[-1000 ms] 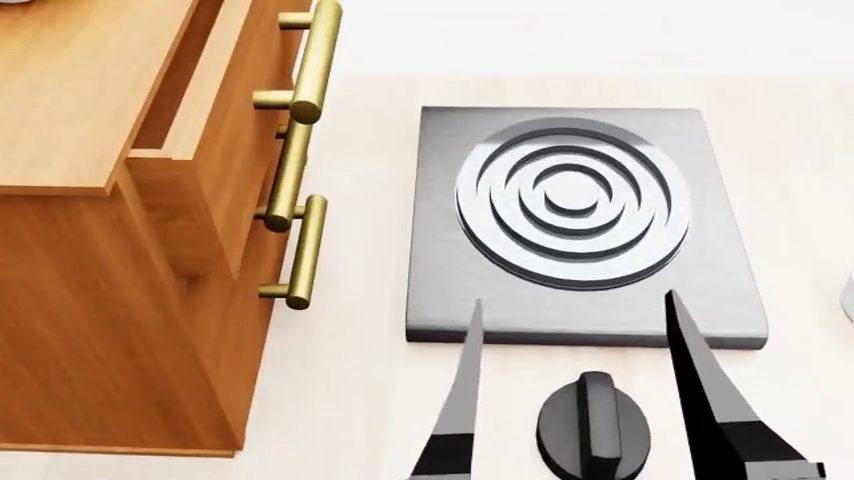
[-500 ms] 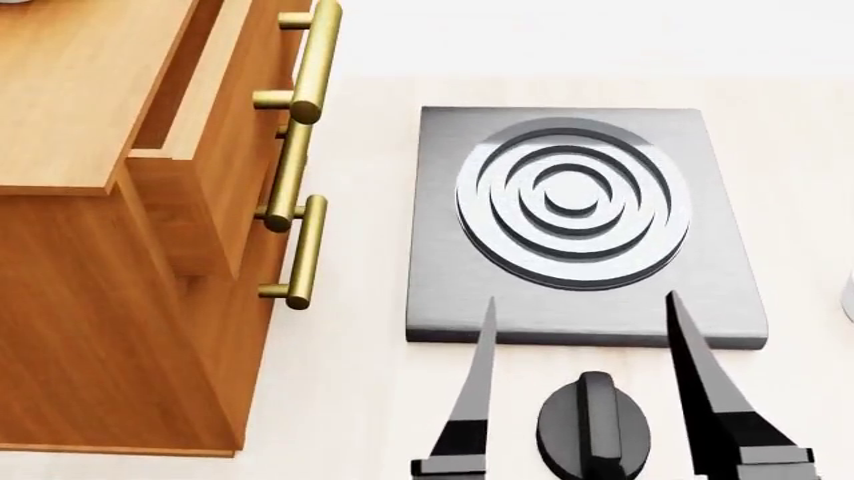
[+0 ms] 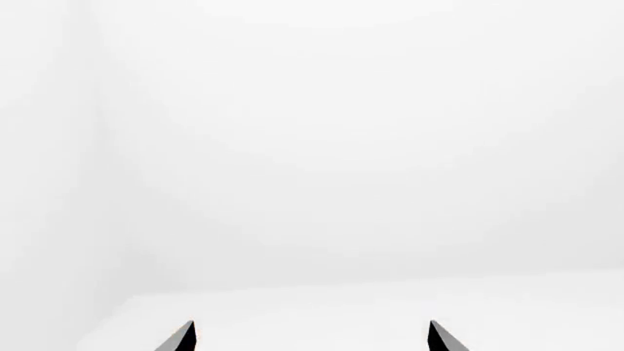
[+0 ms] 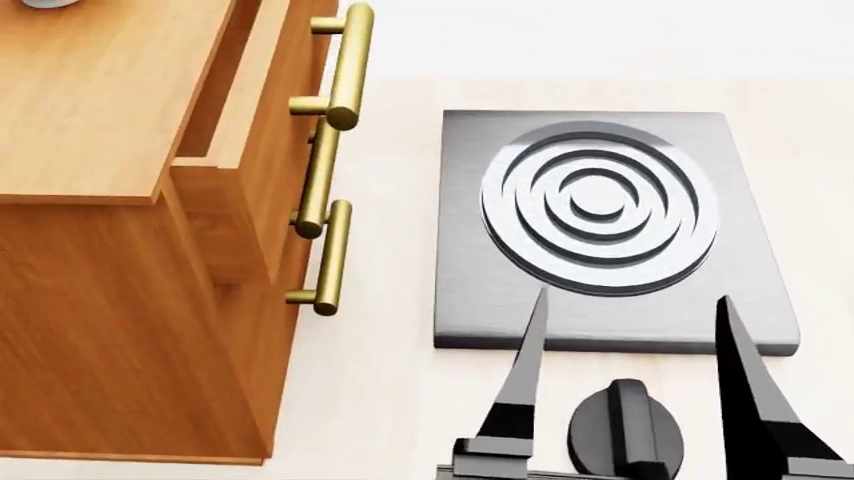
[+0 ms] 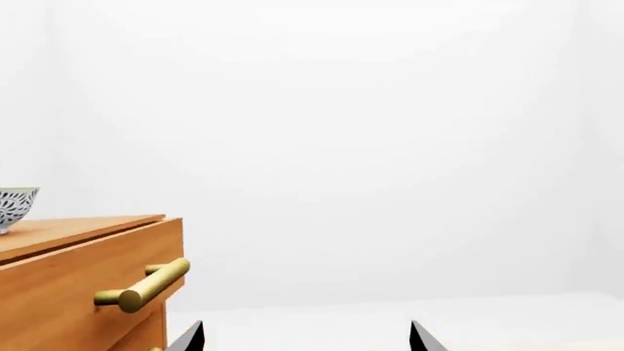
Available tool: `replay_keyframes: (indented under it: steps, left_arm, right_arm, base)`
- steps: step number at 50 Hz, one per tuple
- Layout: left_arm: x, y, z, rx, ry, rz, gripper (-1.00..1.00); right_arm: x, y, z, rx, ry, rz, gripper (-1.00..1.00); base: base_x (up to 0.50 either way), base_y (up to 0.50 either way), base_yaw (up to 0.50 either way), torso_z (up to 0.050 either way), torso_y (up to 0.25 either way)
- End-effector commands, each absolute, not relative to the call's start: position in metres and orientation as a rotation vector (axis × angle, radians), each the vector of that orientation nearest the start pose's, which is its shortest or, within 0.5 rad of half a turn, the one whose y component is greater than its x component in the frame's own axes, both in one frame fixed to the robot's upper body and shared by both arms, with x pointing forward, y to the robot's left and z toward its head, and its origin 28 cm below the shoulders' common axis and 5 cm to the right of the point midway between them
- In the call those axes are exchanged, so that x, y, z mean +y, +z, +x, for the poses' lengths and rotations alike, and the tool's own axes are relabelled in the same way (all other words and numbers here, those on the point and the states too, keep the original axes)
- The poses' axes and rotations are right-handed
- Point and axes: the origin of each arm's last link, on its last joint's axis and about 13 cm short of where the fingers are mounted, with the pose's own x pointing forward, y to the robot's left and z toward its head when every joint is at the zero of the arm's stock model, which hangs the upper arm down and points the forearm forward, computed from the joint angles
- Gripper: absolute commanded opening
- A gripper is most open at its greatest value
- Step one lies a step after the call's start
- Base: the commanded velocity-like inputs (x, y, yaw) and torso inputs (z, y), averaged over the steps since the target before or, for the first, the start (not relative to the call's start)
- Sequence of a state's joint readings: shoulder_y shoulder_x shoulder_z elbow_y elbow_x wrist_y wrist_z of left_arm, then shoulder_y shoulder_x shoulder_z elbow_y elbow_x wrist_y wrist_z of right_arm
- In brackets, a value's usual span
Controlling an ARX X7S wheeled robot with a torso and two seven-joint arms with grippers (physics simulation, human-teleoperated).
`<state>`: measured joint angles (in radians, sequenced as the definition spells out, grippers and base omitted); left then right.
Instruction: Pick the akita bowl on the wooden cabinet and place it on the plate.
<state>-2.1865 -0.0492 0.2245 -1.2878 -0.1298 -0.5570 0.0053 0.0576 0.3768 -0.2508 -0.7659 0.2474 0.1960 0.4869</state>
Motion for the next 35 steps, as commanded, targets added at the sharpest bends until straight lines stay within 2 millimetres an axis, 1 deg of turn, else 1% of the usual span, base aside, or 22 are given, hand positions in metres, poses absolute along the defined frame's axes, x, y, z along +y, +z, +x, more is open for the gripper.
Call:
replay_keyframes:
  steps: [1, 2, 3, 4, 5, 6, 7, 9, 12, 13, 16, 20, 29, 35]
  left_arm:
    - [0.228, 0.52, 0.356, -0.316, 0.05, 0.1, 1.0]
    - [0.228, 0.519, 0.356, -0.301, 0.029, 0.106, 1.0]
    - [0.228, 0.517, 0.355, -0.253, 0.045, 0.126, 1.0]
    - [0.227, 0.513, 0.354, -0.188, 0.018, 0.132, 1.0]
    - [0.228, 0.511, 0.352, -0.135, 0.058, 0.134, 1.0]
    - [0.229, 0.512, 0.352, -0.141, 0.061, 0.123, 1.0]
    - [0.23, 0.51, 0.351, -0.107, 0.063, 0.157, 1.0]
    - [0.232, 0.51, 0.347, -0.061, 0.042, 0.167, 1.0]
    - [0.236, 0.512, 0.34, 0.0, 0.051, 0.136, 1.0]
    - [0.237, 0.513, 0.338, 0.019, 0.037, 0.101, 1.0]
    - [0.239, 0.513, 0.335, 0.05, 0.029, 0.063, 1.0]
    - [0.241, 0.511, 0.333, 0.086, 0.029, 0.058, 1.0]
    - [0.245, 0.505, 0.328, 0.2, 0.043, 0.095, 1.0]
    - [0.247, 0.506, 0.323, 0.252, 0.063, 0.115, 1.0]
  right_arm:
    - [-0.093, 0.157, 0.181, -0.519, -0.04, 0.063, 1.0]
    - [-0.093, 0.157, 0.18, -0.519, -0.039, 0.064, 1.0]
    - [-0.093, 0.157, 0.181, -0.519, -0.04, 0.064, 1.0]
    - [-0.093, 0.157, 0.181, -0.518, -0.039, 0.066, 1.0]
    - [-0.092, 0.156, 0.18, -0.518, -0.035, 0.059, 1.0]
    - [-0.092, 0.156, 0.181, -0.517, -0.033, 0.061, 1.0]
    - [-0.092, 0.155, 0.181, -0.515, -0.032, 0.061, 1.0]
    - [-0.093, 0.155, 0.181, -0.515, -0.031, 0.06, 1.0]
    - [-0.093, 0.155, 0.181, -0.514, -0.03, 0.062, 1.0]
    - [-0.093, 0.154, 0.181, -0.512, -0.03, 0.059, 1.0]
    - [-0.092, 0.154, 0.181, -0.512, -0.028, 0.059, 1.0]
    - [-0.092, 0.154, 0.181, -0.512, -0.027, 0.06, 1.0]
    - [-0.092, 0.152, 0.183, -0.506, -0.026, 0.053, 1.0]
    - [-0.095, 0.153, 0.182, -0.509, -0.036, 0.066, 1.0]
  base:
    - [0.0, 0.0, 0.0, 0.0, 0.0]
    - [0.0, 0.0, 0.0, 0.0, 0.0]
    - [0.0, 0.0, 0.0, 0.0, 0.0]
    - [0.0, 0.0, 0.0, 0.0, 0.0]
    - [0.0, 0.0, 0.0, 0.0, 0.0]
    - [0.0, 0.0, 0.0, 0.0, 0.0]
    - [0.0, 0.0, 0.0, 0.0, 0.0]
    - [0.0, 0.0, 0.0, 0.0, 0.0]
    - [0.0, 0.0, 0.0, 0.0, 0.0]
    - [0.0, 0.0, 0.0, 0.0, 0.0]
    - [0.0, 0.0, 0.0, 0.0, 0.0]
    - [0.0, 0.0, 0.0, 0.0, 0.0]
    - [0.0, 0.0, 0.0, 0.0, 0.0]
    - [0.0, 0.0, 0.0, 0.0, 0.0]
